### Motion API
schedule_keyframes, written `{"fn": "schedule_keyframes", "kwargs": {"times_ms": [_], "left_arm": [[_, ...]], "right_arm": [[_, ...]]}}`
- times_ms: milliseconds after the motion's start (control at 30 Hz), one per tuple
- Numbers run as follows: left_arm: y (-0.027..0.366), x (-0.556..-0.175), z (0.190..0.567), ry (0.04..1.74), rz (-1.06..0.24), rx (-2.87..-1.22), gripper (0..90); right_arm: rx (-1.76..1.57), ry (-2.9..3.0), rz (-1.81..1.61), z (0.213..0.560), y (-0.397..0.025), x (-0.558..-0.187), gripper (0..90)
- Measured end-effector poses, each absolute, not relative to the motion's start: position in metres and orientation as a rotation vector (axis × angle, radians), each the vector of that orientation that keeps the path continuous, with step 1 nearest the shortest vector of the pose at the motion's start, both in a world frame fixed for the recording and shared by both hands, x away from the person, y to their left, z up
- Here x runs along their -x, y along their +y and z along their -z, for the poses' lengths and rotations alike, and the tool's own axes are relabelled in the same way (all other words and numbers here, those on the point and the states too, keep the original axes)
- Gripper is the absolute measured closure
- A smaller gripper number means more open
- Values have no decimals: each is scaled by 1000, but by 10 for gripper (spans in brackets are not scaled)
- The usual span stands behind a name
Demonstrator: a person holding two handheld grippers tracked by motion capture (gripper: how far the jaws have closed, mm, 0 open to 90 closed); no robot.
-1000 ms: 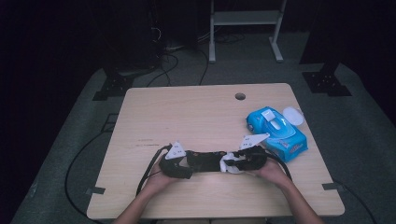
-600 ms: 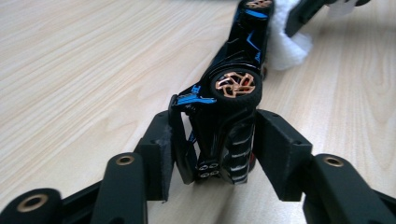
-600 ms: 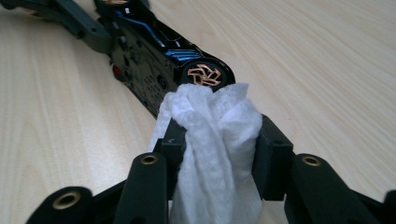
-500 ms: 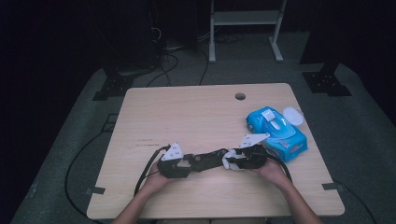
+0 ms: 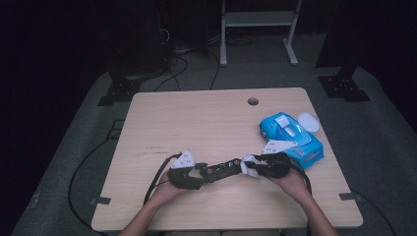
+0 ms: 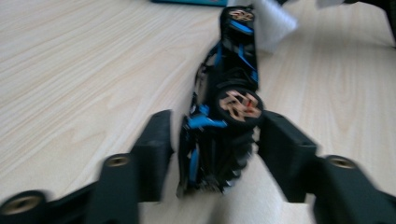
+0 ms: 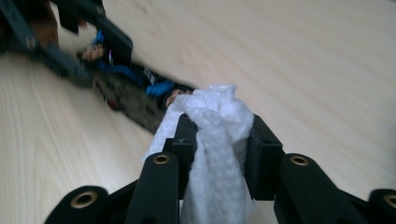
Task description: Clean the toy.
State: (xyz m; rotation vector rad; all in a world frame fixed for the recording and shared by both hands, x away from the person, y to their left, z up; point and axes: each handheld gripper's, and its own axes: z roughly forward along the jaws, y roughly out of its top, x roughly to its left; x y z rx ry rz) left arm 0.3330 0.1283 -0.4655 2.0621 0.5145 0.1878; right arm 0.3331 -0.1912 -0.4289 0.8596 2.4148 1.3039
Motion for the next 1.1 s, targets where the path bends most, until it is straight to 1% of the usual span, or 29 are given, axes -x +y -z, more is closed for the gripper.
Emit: {"fn": "schedule_keyframes", "kwargs": {"times_ms": [67,167,233,433,533,667,800,900,1033,1100], "left_arm": [[125,-334,466,506,-194,-2075,435],[119,-333,465,477,-205,-2084,534],[117,-332,465,465,-209,-2089,555],[115,-327,465,466,-233,-2093,564],[114,-326,465,470,-240,-2089,566],[114,-322,464,463,-253,-2098,564],[119,-321,466,470,-239,-2078,563],[116,-321,467,471,-245,-2071,563],[112,-319,467,456,-263,-2082,562],[113,-319,467,461,-261,-2078,562]], "right_arm": [[-864,2382,-1356,423,-188,-332,748],[-838,2384,-1352,420,-173,-329,769],[-817,2383,-1319,422,-162,-327,780],[-828,2391,-1301,429,-141,-326,796],[-818,2407,-1355,429,-128,-323,797],[-738,2439,-1376,432,-107,-317,795],[-755,2402,-1317,432,-117,-320,797],[-837,2353,-1338,434,-132,-322,802],[-815,2347,-1363,437,-117,-316,798],[-785,2379,-1355,434,-107,-314,768]]}}
